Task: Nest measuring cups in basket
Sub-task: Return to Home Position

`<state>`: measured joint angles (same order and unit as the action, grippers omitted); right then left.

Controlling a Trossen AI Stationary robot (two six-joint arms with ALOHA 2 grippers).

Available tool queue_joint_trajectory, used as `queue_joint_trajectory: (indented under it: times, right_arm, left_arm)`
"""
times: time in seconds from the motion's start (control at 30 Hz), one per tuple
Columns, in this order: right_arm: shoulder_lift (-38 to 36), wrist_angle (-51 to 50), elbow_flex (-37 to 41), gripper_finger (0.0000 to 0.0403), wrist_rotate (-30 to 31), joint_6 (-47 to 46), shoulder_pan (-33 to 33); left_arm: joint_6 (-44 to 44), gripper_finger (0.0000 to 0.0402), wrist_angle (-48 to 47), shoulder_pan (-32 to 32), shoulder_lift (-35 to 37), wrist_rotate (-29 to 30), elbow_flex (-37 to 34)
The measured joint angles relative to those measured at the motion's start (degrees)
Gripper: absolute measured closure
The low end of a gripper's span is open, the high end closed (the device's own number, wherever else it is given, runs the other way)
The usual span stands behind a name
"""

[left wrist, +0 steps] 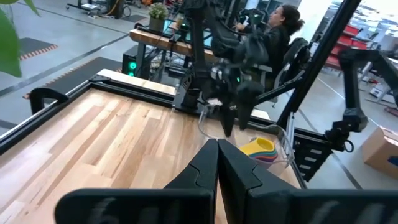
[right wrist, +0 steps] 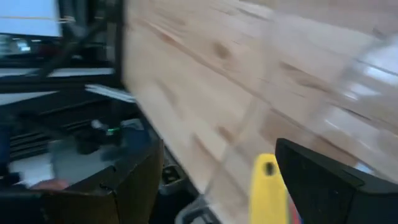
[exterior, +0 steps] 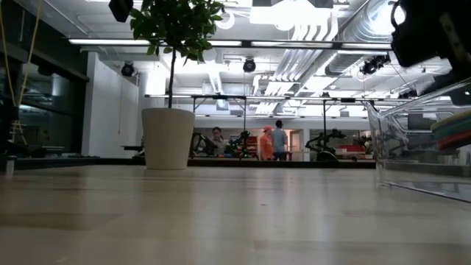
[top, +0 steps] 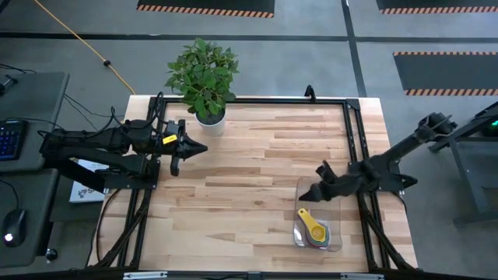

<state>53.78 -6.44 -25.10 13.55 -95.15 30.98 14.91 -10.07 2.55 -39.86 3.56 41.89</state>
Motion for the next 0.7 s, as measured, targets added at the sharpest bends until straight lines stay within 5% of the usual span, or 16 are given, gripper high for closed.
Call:
queue_joint_trajectory:
  times: [0.2, 0.43, 0.7]
  right_arm:
    - [-7.46, 4.43, 0.0, 0.0102, 7.79, 6.14, 0.02]
    - [-9.85, 22.32, 0.0, 0.0102, 32.92, 25.6, -1.42]
    - [-9.83, 34.96, -0.02, 0.0152, 32.95, 43.84, -8.6]
  left_arm:
    - [-0.04, 0.0401, 0.02, 0.0, 0.0, -0.12, 0.0]
    - [-0.06, 0.0401, 2.2, 0.0, 0.45, -0.13, 0.0]
    - [-2.0, 0.0401, 5.01, 0.0, 4.88, -0.16, 0.0]
